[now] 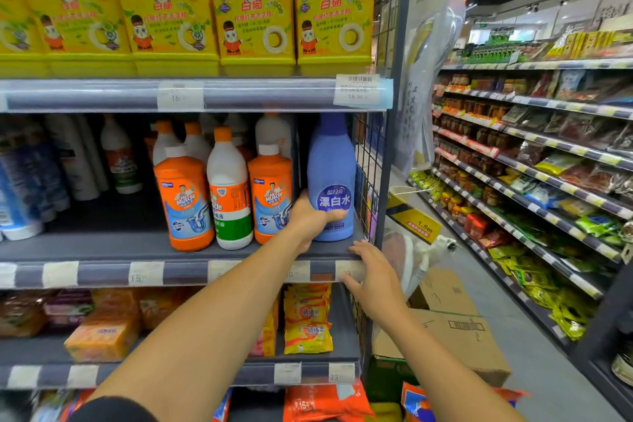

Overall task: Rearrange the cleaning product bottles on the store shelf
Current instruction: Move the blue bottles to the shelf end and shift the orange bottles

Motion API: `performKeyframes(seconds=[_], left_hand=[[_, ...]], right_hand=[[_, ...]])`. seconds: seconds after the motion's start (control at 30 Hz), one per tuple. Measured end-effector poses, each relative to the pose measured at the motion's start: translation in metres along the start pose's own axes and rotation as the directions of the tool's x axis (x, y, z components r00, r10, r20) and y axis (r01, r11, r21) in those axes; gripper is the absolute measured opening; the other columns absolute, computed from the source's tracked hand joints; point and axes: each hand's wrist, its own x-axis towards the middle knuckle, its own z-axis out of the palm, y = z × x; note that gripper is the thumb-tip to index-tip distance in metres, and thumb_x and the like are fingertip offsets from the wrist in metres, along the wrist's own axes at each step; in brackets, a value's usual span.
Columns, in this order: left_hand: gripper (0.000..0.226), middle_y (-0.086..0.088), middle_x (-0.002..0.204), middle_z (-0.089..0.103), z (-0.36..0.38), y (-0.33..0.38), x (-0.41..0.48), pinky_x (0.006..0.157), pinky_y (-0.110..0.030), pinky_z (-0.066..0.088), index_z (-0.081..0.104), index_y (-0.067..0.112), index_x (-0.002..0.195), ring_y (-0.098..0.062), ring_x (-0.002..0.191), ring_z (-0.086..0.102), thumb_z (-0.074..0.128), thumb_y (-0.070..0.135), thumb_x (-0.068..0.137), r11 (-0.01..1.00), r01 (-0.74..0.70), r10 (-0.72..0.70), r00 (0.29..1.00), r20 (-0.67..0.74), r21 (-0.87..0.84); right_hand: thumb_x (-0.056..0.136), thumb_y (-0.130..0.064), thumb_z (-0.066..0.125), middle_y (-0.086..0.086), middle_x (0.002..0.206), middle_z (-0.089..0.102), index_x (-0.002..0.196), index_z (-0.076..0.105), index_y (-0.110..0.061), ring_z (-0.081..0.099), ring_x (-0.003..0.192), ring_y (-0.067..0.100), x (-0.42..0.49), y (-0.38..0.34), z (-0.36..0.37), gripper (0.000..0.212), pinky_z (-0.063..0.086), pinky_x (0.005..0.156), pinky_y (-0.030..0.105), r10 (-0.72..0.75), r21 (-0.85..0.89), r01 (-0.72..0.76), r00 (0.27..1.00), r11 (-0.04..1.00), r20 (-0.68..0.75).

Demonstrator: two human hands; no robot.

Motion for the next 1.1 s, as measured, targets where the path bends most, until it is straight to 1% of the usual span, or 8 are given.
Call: performKeyframes(seconds=[0.13, 0.2, 0.4, 0.53, 0.63, 0.77, 0.9, 1.1], left_hand=[[0.067, -0.009, 0.116, 0.066, -0.002, -0.004, -0.012, 0.087, -0.035, 0.053, 0.055, 0.006, 0.118, -0.021, 0.101, 0.062, 0.090, 0.014, 0.062, 0.981, 0.085, -0.084, 0.996, -0.011, 0.176], [0.067, -0.009, 0.120, 0.063, -0.006, -0.001, -0.024, 0.084, -0.033, 0.050, 0.050, 0.007, 0.121, -0.020, 0.102, 0.059, 0.087, 0.019, 0.067, 0.969, 0.084, -0.082, 0.996, -0.022, 0.230], [0.070, -0.007, 0.139, 0.052, -0.046, 0.004, -0.084, 0.099, -0.033, 0.044, 0.044, 0.015, 0.139, -0.023, 0.125, 0.051, 0.076, 0.026, 0.078, 0.823, -0.072, 0.064, 0.997, 0.033, 0.564], [0.041, -0.003, 0.123, 0.062, -0.088, 0.009, -0.124, 0.087, -0.030, 0.050, 0.060, 0.020, 0.119, -0.018, 0.108, 0.059, 0.072, 0.024, 0.081, 0.687, -0.143, 0.028, 0.985, 0.171, 0.713], [0.043, -0.002, 0.123, 0.062, -0.114, 0.019, -0.146, 0.089, -0.034, 0.050, 0.059, 0.019, 0.120, -0.019, 0.107, 0.059, 0.073, 0.031, 0.082, 0.559, -0.159, -0.103, 0.960, 0.259, 0.813], [0.050, 0.000, 0.128, 0.058, -0.150, 0.028, -0.162, 0.085, -0.030, 0.047, 0.056, 0.020, 0.126, -0.017, 0.106, 0.056, 0.073, 0.038, 0.082, 0.458, -0.199, -0.209, 0.923, 0.322, 0.866], [0.054, -0.003, 0.131, 0.056, -0.191, 0.028, -0.171, 0.084, -0.027, 0.043, 0.053, 0.020, 0.130, -0.021, 0.112, 0.055, 0.071, 0.040, 0.083, 0.446, -0.172, -0.189, 0.941, 0.280, 0.878], [0.046, -0.002, 0.126, 0.061, -0.260, 0.024, -0.167, 0.083, -0.027, 0.044, 0.058, 0.021, 0.124, -0.015, 0.106, 0.057, 0.070, 0.038, 0.083, 0.480, -0.138, -0.096, 0.973, 0.208, 0.866]], right_hand=[[0.080, -0.031, 0.074, -0.004, 0.141, 0.048, 0.130, 0.052, -0.023, 0.037, 0.134, 0.012, 0.000, -0.001, -0.004, 0.056, 0.033, 0.111, 0.037, -0.021, 0.007, 0.021, 1.000, 1.000, 0.013], [0.080, -0.032, 0.074, -0.003, 0.138, 0.050, 0.129, 0.053, -0.022, 0.041, 0.131, 0.014, 0.000, -0.001, -0.005, 0.055, 0.036, 0.108, 0.037, -0.034, -0.021, 0.034, 0.999, 0.999, 0.004], [0.078, -0.029, 0.074, 0.000, 0.123, 0.057, 0.121, 0.055, -0.019, 0.053, 0.113, 0.022, 0.001, -0.004, -0.007, 0.048, 0.041, 0.094, 0.038, -0.103, -0.144, 0.098, 0.994, 0.985, -0.028], [0.079, -0.033, 0.073, 0.000, 0.120, 0.058, 0.120, 0.055, -0.021, 0.054, 0.112, 0.021, 0.002, -0.008, -0.011, 0.047, 0.040, 0.097, 0.040, -0.117, -0.234, 0.113, 0.993, 0.966, -0.002], [0.079, -0.035, 0.072, 0.000, 0.116, 0.060, 0.119, 0.055, -0.020, 0.055, 0.110, 0.022, 0.002, -0.014, -0.015, 0.046, 0.039, 0.096, 0.040, -0.105, -0.272, 0.107, 0.994, 0.956, 0.024], [0.080, -0.033, 0.071, 0.003, 0.111, 0.061, 0.113, 0.055, -0.019, 0.056, 0.107, 0.024, 0.004, -0.024, -0.018, 0.040, 0.040, 0.093, 0.041, -0.058, -0.325, 0.076, 0.996, 0.943, 0.067], [0.079, -0.032, 0.065, 0.007, 0.109, 0.061, 0.106, 0.057, -0.016, 0.058, 0.100, 0.027, 0.010, -0.048, -0.021, 0.032, 0.046, 0.086, 0.039, 0.078, -0.416, -0.023, 0.990, 0.909, 0.116], [0.078, -0.029, 0.072, 0.021, 0.129, 0.050, 0.133, 0.044, -0.005, 0.046, 0.118, 0.037, 0.010, -0.109, -0.004, 0.067, 0.045, 0.092, 0.042, 0.166, -0.277, -0.123, 0.977, 0.953, 0.136]])
